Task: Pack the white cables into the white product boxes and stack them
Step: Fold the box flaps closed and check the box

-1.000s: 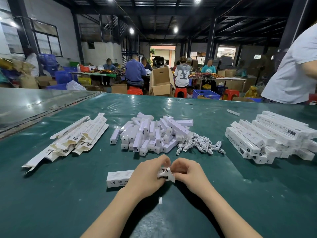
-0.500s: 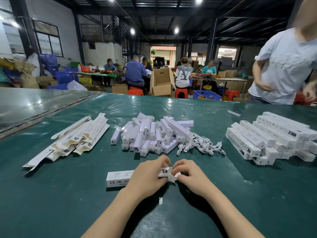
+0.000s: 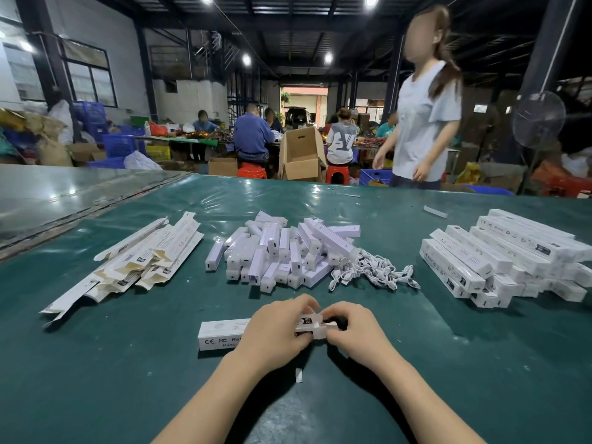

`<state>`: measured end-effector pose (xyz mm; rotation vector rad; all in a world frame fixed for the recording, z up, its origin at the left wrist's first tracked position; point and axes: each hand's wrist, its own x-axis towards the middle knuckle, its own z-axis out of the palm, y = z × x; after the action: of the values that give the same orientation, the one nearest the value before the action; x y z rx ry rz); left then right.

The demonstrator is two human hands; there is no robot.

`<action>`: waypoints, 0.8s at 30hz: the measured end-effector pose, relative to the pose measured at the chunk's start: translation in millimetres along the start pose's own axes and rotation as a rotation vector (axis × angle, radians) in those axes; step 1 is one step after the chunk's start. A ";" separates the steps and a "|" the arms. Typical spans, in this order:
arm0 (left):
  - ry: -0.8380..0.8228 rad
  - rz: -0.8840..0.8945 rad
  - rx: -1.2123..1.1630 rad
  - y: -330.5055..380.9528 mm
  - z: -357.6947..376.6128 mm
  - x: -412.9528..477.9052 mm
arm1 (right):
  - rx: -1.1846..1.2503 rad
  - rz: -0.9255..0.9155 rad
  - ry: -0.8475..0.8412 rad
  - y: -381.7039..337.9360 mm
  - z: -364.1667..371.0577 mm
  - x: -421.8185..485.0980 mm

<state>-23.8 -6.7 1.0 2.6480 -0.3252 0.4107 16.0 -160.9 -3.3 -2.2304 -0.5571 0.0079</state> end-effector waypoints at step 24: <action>0.067 0.015 0.028 0.2 6.7 -1.8 | -0.407 -0.075 0.175 -8.0 8.9 -4.1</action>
<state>-24.0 -9.6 -5.3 2.6539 -0.3205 0.5114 7.6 -151.5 -4.1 -2.5669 -0.5848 -0.3652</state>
